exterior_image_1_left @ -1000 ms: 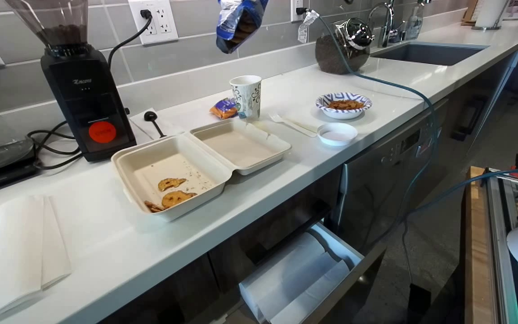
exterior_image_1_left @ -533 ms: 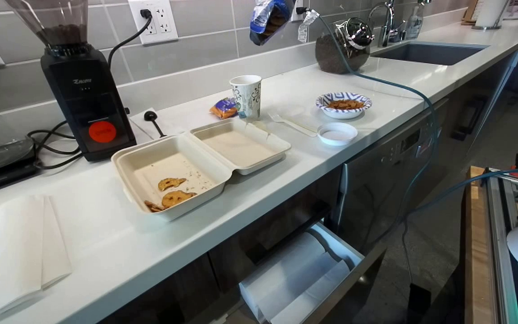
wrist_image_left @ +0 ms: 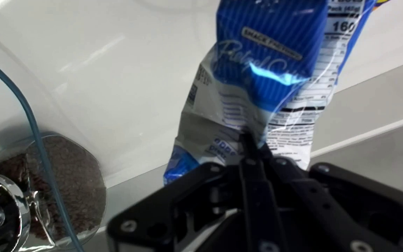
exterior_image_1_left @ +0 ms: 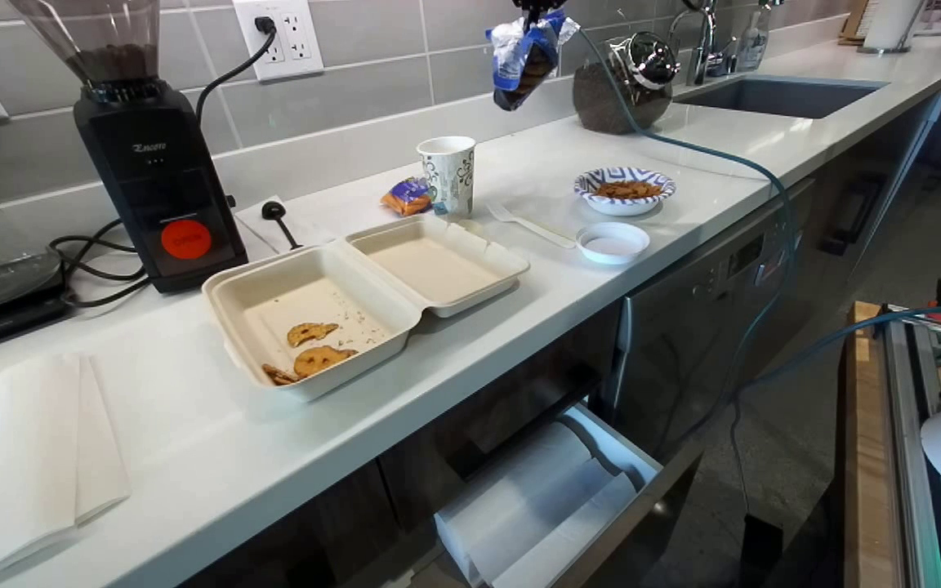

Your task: Pour the snacks out of the white and blue packet and into the food pack.

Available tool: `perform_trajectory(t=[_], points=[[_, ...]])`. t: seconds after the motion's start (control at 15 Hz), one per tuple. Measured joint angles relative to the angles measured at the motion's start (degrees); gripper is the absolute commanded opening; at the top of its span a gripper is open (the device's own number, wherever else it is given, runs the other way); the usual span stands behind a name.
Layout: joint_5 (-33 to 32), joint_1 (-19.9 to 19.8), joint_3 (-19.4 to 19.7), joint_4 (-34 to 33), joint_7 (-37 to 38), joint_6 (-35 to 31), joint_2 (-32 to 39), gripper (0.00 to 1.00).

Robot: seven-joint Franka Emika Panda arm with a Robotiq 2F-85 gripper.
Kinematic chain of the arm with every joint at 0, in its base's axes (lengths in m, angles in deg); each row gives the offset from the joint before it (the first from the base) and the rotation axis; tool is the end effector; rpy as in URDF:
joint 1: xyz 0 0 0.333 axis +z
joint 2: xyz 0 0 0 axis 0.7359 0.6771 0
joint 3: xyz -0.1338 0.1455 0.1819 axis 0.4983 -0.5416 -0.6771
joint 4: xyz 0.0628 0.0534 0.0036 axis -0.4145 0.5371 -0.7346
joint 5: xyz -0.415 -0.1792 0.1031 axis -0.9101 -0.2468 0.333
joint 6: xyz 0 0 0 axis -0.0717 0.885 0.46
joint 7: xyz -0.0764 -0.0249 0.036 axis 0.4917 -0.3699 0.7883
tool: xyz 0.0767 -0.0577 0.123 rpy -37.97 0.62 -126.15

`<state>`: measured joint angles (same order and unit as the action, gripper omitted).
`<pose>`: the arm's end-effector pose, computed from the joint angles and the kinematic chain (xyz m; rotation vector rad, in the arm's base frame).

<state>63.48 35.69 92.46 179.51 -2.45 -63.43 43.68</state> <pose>0.6265 -0.2000 0.3655 2.6979 -1.1376 0.8058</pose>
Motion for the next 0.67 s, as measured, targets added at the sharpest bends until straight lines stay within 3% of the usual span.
perform_trajectory(t=[0.67], points=[[4.28, 0.19, 2.23, -1.12, -9.37, -0.49, 9.09, 0.00]])
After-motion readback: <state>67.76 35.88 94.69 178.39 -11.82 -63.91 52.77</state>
